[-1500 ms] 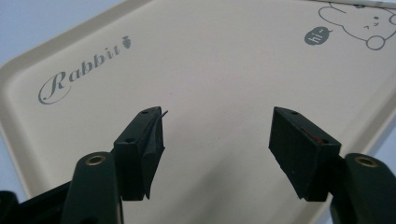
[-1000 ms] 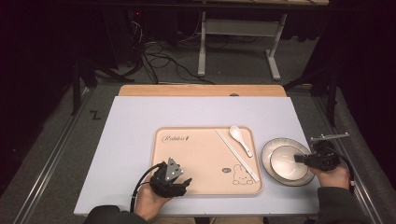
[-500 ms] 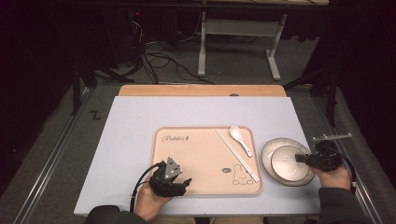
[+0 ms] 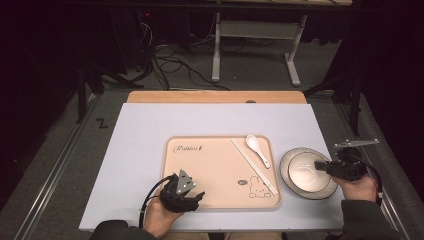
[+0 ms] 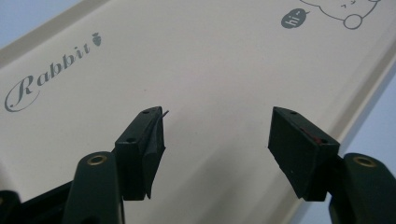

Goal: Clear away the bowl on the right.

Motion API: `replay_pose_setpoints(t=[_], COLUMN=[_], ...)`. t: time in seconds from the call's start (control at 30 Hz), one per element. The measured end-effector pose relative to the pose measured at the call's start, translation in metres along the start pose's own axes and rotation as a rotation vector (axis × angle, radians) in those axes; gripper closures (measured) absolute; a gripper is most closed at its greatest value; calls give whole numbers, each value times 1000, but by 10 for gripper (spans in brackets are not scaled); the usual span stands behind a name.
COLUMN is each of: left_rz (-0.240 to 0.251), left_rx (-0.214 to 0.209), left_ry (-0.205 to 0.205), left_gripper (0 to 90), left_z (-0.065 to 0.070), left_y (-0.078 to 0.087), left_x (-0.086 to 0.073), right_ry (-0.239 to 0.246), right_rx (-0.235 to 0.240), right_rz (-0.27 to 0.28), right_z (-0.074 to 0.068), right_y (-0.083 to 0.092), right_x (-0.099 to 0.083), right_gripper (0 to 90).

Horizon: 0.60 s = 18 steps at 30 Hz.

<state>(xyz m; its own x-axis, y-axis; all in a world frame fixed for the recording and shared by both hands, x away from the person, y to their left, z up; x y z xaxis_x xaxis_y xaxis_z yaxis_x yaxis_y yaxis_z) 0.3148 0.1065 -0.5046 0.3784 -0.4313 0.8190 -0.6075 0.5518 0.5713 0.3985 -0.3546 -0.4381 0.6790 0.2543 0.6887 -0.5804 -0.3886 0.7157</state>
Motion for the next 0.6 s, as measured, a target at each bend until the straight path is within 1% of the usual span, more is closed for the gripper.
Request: replay_pose_setpoints(t=[0.07, 0.3, 0.4, 0.5, 0.6], left_rz=[-2, 4, 4, 2, 2], left_rx=[1, -3, -5, -9, -11], left_ry=[-2, -7, -5, 3, 8], left_gripper=[362, 358, 357, 355, 359], left_z=[0, 1, 1, 1, 1], left_y=[0, 0, 0, 0, 0], left_x=[0, 0, 0, 0, 0], right_ry=[3, 38, 46, 60, 67], right_rx=[4, 37, 57, 69, 92], right_rz=[6, 19, 21, 17, 9], right_z=[-3, -18, -24, -31, -38], right_y=[2, 3, -1, -4, -11], right_x=[3, 16, 22, 26, 30], right_gripper=[833, 833, 833, 833, 833])
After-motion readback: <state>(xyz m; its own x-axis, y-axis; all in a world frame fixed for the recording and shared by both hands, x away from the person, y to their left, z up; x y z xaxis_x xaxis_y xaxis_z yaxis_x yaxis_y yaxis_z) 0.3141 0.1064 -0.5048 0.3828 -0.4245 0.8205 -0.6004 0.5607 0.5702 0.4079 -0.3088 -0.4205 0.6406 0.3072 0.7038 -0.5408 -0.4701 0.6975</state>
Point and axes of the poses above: each handheld gripper's, and its own axes: y roughly backward along the jaws, x roughly out of its top, z roughly to its right, the point moved 2 cm from there along -y, roughly forward along the jaws, and after that the axes turned 8 degrees about z, right-handed, at the moved point
